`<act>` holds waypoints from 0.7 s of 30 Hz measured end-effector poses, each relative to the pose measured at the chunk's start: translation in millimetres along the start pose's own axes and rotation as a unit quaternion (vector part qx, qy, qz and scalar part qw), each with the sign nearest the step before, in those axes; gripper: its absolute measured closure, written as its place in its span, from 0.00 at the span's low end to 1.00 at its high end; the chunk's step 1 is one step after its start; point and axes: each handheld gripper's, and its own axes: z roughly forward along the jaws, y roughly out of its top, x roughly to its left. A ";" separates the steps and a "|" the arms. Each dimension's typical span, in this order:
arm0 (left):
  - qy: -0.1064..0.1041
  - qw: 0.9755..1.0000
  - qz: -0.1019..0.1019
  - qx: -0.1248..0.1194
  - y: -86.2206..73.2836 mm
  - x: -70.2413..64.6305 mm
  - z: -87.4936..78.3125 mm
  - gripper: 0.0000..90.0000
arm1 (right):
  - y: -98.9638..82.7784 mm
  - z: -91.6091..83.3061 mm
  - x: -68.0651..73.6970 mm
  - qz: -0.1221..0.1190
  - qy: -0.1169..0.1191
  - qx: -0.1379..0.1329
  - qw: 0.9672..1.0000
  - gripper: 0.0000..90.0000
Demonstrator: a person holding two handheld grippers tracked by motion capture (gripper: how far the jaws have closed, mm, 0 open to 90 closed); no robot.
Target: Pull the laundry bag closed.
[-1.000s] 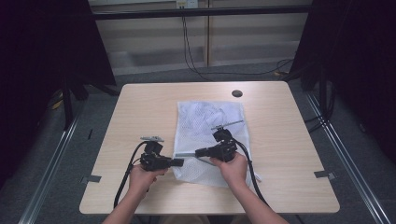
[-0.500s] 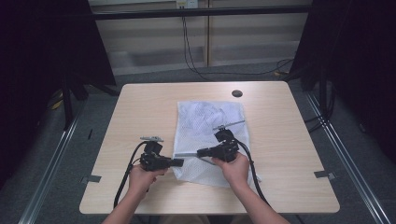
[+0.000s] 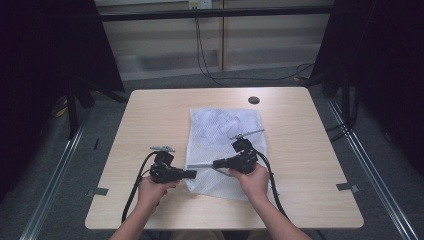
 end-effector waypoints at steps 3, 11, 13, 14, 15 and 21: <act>0.000 1.000 0.000 0.000 0.0 -0.1 -0.1 0.99 | -0.4 -0.8 -0.6 0.000 0.001 -0.001 1.000 0.97; -0.001 1.000 0.000 0.001 0.1 0.0 -0.1 0.99 | -1.0 -1.7 -1.9 0.001 0.002 0.000 1.000 0.97; -0.002 1.000 -0.001 0.001 0.0 -0.2 0.0 0.99 | -1.2 -1.9 -2.0 0.001 0.002 -0.001 1.000 0.97; -0.002 1.000 -0.001 0.001 0.0 -0.2 0.1 0.99 | -1.3 -2.0 -2.1 0.001 0.003 -0.001 1.000 0.97; -0.002 1.000 -0.001 0.001 0.0 -0.1 0.0 0.99 | -1.3 -2.0 -2.0 0.001 0.002 0.000 1.000 0.97; -0.003 1.000 -0.001 0.000 0.0 -0.3 0.1 0.99 | -2.0 -3.4 -3.1 0.003 0.004 -0.002 1.000 0.97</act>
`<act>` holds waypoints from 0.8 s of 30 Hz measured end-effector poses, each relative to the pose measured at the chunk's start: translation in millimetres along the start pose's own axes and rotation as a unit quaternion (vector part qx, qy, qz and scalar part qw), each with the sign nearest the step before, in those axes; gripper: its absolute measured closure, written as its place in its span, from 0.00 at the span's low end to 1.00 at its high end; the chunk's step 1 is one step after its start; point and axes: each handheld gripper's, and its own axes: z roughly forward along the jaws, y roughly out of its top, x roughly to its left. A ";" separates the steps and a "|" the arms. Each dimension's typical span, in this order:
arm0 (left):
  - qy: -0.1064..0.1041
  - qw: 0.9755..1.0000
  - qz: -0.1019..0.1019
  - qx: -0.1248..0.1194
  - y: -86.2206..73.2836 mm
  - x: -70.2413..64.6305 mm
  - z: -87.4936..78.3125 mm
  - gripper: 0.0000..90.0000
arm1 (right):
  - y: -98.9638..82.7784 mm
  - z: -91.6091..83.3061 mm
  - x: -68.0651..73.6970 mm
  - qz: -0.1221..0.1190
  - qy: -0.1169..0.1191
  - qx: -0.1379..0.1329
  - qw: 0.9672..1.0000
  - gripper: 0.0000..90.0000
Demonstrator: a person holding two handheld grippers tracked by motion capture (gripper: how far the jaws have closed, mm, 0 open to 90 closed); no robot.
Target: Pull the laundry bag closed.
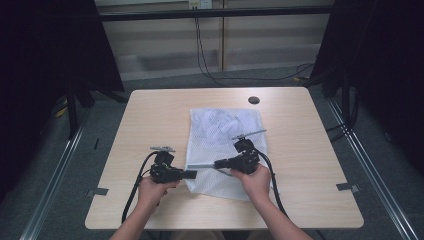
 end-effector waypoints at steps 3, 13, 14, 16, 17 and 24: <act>0.000 1.000 -0.001 -0.001 -0.2 0.3 -0.4 0.99 | 0.2 -0.7 -0.4 0.001 -0.002 0.002 1.000 0.97; -0.002 1.000 -0.003 -0.001 -0.3 0.4 -0.4 1.00 | -1.6 -5.4 -5.1 0.004 -0.001 0.000 1.000 0.97; 0.000 1.000 -0.003 -0.002 -0.4 0.5 -0.1 1.00 | -1.6 -5.6 -5.2 0.003 -0.002 0.001 1.000 0.97; -0.001 1.000 -0.003 -0.002 -0.4 0.4 0.2 0.99 | -1.8 -6.8 -5.8 0.005 0.000 -0.002 1.000 0.97; -0.004 1.000 -0.003 -0.001 -0.3 0.5 0.3 1.00 | -1.8 -7.0 -5.8 0.005 0.000 -0.001 1.000 0.97; -0.005 1.000 -0.005 0.000 -0.5 0.3 0.8 1.00 | -2.0 -7.8 -6.3 0.005 -0.002 0.001 1.000 0.97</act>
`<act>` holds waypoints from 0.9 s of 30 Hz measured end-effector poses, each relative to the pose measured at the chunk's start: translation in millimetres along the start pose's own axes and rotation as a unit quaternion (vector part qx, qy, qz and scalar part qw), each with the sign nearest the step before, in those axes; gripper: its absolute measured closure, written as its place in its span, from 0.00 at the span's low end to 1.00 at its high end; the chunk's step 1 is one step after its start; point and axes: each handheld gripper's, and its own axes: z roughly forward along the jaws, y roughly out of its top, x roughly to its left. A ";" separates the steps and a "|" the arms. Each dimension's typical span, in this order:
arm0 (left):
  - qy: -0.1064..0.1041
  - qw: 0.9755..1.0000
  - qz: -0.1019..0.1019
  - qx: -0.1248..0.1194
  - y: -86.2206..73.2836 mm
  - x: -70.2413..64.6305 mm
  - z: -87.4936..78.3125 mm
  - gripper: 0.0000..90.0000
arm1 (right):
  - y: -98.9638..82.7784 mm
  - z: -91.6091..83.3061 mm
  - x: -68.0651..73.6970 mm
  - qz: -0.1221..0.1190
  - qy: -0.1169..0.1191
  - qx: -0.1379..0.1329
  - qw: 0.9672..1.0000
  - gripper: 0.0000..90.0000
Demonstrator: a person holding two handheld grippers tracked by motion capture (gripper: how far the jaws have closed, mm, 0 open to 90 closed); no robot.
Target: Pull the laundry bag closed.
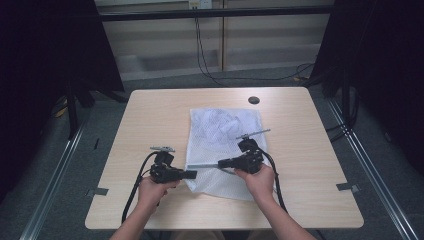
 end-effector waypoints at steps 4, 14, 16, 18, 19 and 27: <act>0.003 1.000 0.002 0.002 0.3 0.8 -0.7 1.00 | -0.3 -0.6 -0.8 -0.003 -0.002 0.001 1.000 0.97; 0.002 1.000 -0.001 -0.001 0.0 0.6 -0.9 1.00 | -1.5 -4.2 -3.4 0.003 -0.002 -0.001 1.000 0.97; 0.001 1.000 -0.002 0.000 -0.1 0.9 -0.7 1.00 | -1.7 -5.5 -4.7 0.003 -0.004 -0.004 1.000 0.97; 0.002 1.000 -0.001 0.000 0.1 0.3 -0.6 1.00 | -1.8 -6.0 -4.8 0.002 -0.003 -0.004 1.000 0.97; 0.002 1.000 0.001 -0.001 0.1 0.3 -0.7 1.00 | -1.9 -6.2 -4.9 0.003 -0.003 -0.003 1.000 0.97; 0.000 1.000 -0.004 -0.004 -0.1 0.7 -1.4 1.00 | -2.4 -8.2 -6.3 0.003 -0.005 -0.005 1.000 0.97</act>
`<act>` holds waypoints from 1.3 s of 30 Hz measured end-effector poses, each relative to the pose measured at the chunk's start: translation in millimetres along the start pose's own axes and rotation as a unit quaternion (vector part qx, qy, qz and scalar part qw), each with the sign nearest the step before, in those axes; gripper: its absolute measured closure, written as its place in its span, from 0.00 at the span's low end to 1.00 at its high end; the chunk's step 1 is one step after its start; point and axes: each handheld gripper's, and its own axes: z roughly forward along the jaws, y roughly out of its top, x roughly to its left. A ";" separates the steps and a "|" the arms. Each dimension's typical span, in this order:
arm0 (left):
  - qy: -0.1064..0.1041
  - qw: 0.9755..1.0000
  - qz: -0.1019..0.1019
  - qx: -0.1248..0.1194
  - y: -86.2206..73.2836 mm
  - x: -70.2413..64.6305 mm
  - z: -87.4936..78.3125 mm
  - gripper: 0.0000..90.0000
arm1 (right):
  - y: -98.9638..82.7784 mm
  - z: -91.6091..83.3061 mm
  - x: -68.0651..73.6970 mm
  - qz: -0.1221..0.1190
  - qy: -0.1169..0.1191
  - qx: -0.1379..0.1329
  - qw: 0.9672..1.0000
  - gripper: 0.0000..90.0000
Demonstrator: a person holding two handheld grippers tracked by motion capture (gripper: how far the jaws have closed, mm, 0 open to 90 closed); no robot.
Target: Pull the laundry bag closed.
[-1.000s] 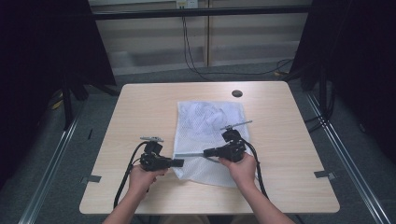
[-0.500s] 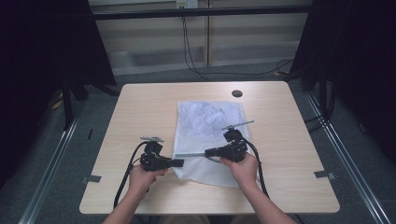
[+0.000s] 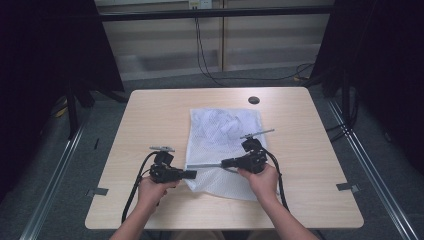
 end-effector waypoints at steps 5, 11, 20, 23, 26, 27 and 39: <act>-0.002 1.000 0.002 0.002 0.1 0.0 0.4 1.00 | -1.0 -2.8 -1.5 0.000 0.003 -0.001 1.000 0.97; 0.000 1.000 0.005 0.003 0.4 -0.3 -0.1 1.00 | -1.6 -3.6 -1.6 0.000 0.003 -0.002 1.000 0.97; 0.004 1.000 0.006 0.003 0.2 -0.3 0.1 1.00 | -3.0 -4.7 -3.5 0.004 0.002 -0.002 1.000 0.97; 0.000 1.000 0.005 0.003 0.3 -0.1 0.1 0.99 | -3.7 -6.2 -5.0 0.005 0.005 -0.005 1.000 0.97; -0.001 1.000 0.005 0.004 0.6 -0.1 -0.2 1.00 | -4.0 -6.8 -5.2 0.004 0.004 -0.005 1.000 0.97; -0.003 1.000 0.003 0.002 0.5 -0.1 -0.3 0.99 | -3.9 -7.3 -5.0 0.004 0.002 -0.005 1.000 0.97; -0.007 1.000 0.002 0.003 0.3 -1.1 1.2 1.00 | -5.8 -10.4 -9.4 0.008 0.005 -0.009 1.000 0.97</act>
